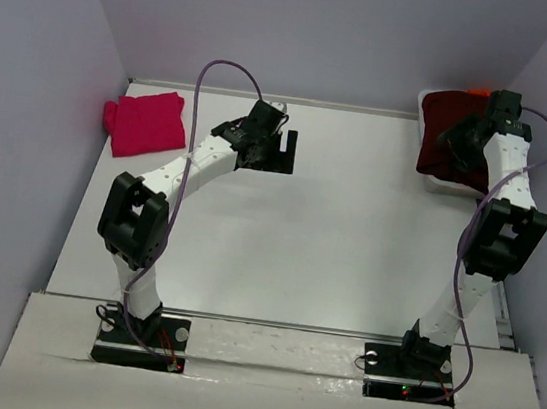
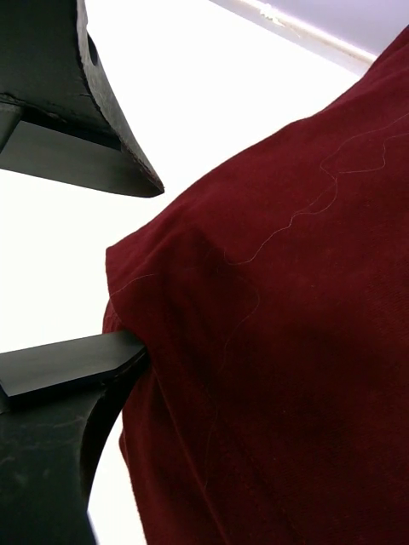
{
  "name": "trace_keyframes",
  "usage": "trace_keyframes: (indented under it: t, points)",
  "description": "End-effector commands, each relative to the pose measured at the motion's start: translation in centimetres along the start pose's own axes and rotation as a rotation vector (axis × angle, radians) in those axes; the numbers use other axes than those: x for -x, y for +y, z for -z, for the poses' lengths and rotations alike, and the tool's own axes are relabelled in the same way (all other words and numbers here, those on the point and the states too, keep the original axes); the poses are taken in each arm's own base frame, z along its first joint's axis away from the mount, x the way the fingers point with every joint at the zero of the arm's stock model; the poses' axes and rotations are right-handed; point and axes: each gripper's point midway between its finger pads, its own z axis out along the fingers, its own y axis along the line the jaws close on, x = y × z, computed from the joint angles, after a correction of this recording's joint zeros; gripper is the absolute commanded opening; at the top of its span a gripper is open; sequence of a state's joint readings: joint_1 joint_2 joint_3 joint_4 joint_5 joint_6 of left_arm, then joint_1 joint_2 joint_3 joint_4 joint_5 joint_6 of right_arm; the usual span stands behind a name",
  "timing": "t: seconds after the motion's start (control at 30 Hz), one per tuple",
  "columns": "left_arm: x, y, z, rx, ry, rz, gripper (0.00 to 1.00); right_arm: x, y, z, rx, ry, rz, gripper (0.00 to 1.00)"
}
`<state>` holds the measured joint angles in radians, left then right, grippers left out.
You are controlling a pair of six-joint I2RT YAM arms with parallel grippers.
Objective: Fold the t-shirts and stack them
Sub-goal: Grab the tshirt from the pile
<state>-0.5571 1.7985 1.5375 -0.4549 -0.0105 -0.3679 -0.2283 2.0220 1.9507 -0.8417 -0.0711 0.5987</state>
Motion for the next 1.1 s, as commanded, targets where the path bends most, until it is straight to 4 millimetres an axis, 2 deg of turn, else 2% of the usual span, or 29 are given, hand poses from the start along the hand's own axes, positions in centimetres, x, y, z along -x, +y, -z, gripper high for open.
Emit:
trace_keyframes:
  t: [0.0, 0.07, 0.2, 0.4, 0.53, 0.67, 0.73, 0.77, 0.8, 0.9, 0.97, 1.0, 1.07]
  points:
    - [0.8, -0.4, 1.2, -0.009, -0.033, -0.005, 0.99, 3.1, 2.2, 2.6, 0.066, -0.107, 0.019, 0.68]
    - [0.8, -0.4, 1.2, -0.009, -0.033, -0.005, 0.99, 2.7, 1.9, 1.6, 0.050, -0.082, 0.022, 0.67]
    - [0.8, -0.3, 1.3, -0.004, -0.033, -0.005, 0.99, 2.0, 1.5, 0.9, 0.049, -0.062, 0.020, 0.65]
    - [0.7, -0.2, 1.1, -0.001, -0.030, -0.005, 0.99, 1.0, 1.3, 1.2, 0.054, -0.037, 0.016, 0.62]
    - [0.7, -0.3, 1.0, -0.003, -0.027, -0.006, 0.99, -0.1, 0.8, 0.5, 0.060, -0.008, 0.016, 0.59]
    - [0.8, -0.4, 0.9, -0.006, -0.027, -0.004, 0.98, -1.7, 1.2, -0.5, 0.100, 0.061, -0.002, 0.46]
    - [0.7, -0.4, 0.8, -0.007, -0.022, -0.004, 0.99, -2.1, 0.9, -0.7, 0.096, 0.070, -0.004, 0.32]
    - [0.7, -0.4, 0.8, -0.007, -0.022, -0.004, 0.99, -2.2, 0.8, -0.7, 0.095, 0.067, -0.003, 0.15]
    - [0.7, -0.4, 0.8, -0.008, -0.023, -0.004, 0.99, -1.9, 0.9, -0.4, 0.093, 0.056, 0.000, 0.09]
    - [0.8, -0.5, 1.0, -0.008, -0.026, -0.004, 0.99, -1.2, 1.4, 0.8, 0.100, 0.043, 0.018, 0.07]
    - [0.7, -0.5, 0.9, -0.009, -0.022, -0.006, 0.98, -0.5, 2.7, 3.1, 0.122, 0.033, 0.036, 0.07]
    - [0.8, -0.6, 0.8, -0.013, -0.022, -0.006, 0.99, -0.7, 2.9, 4.2, 0.128, 0.042, 0.039, 0.07]
    - [0.8, -0.6, 0.7, -0.012, -0.021, -0.006, 0.99, -1.4, 4.6, 6.4, 0.160, 0.032, 0.093, 0.07]
